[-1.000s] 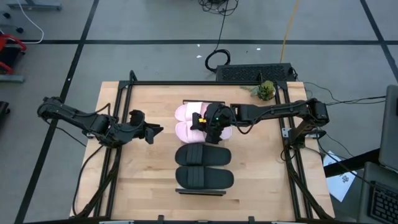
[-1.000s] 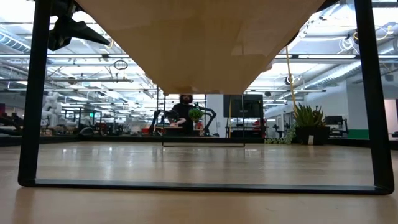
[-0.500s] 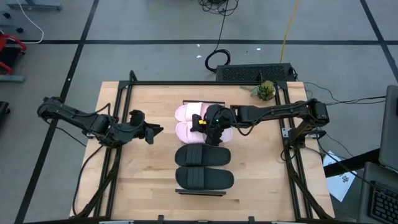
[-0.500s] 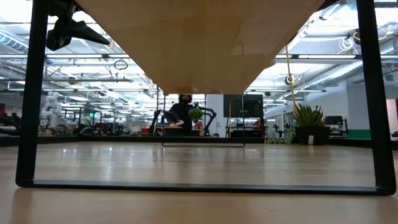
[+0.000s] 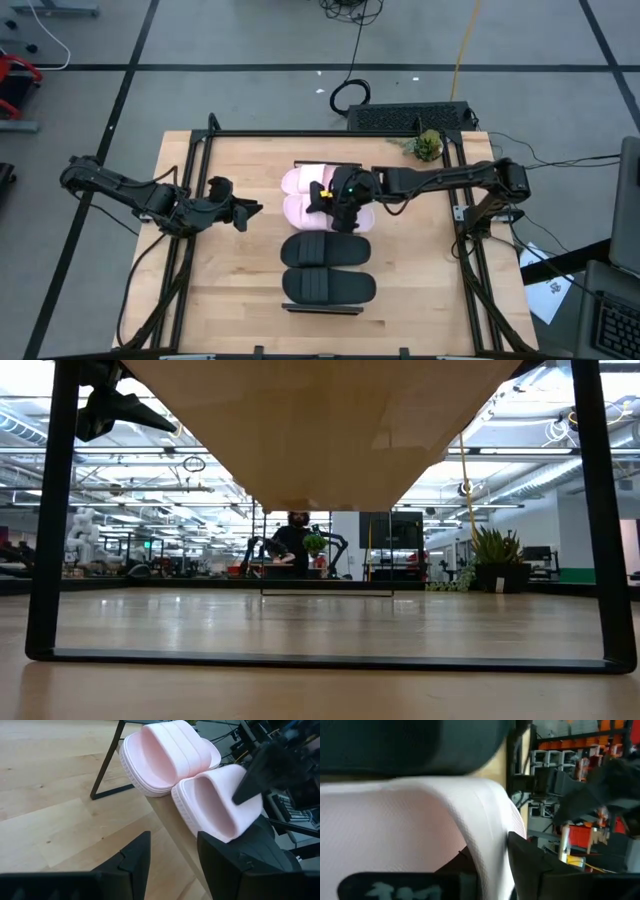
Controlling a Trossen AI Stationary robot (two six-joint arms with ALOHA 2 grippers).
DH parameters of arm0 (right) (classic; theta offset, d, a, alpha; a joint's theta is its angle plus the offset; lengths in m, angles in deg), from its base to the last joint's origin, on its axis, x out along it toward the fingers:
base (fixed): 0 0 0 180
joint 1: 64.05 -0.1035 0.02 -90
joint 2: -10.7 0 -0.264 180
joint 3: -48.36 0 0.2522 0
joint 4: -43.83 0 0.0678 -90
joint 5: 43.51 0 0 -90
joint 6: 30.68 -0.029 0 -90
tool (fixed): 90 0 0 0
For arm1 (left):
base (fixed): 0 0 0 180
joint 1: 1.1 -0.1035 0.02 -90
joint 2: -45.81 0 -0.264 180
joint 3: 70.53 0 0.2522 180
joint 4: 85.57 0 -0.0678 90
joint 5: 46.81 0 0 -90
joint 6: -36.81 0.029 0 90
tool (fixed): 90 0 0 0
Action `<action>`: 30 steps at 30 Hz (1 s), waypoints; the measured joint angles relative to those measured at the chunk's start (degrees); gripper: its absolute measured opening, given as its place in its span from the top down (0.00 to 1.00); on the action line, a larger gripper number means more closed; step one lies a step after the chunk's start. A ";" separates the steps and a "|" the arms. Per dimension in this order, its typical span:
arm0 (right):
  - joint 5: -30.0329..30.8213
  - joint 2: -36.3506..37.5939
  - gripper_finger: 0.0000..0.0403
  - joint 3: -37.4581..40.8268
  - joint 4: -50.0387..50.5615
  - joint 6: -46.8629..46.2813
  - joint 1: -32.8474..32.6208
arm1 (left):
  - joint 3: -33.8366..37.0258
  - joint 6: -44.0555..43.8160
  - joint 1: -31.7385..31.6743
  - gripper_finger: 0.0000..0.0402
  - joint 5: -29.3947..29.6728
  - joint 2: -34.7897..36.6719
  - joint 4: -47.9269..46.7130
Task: Pick and place slides into the shelf
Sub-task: Put the pink slipper on the shelf
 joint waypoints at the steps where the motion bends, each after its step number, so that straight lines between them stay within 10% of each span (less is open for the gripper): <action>1: -0.01 0.28 0.83 0.00 -0.50 0.00 0.25 | 0.00 -0.13 0.01 0.60 0.00 -0.01 0.02; 30: -5.98 1.93 0.83 0.00 1.36 -2.59 1.13 | 0.00 -0.34 -0.01 0.60 0.22 -0.01 0.00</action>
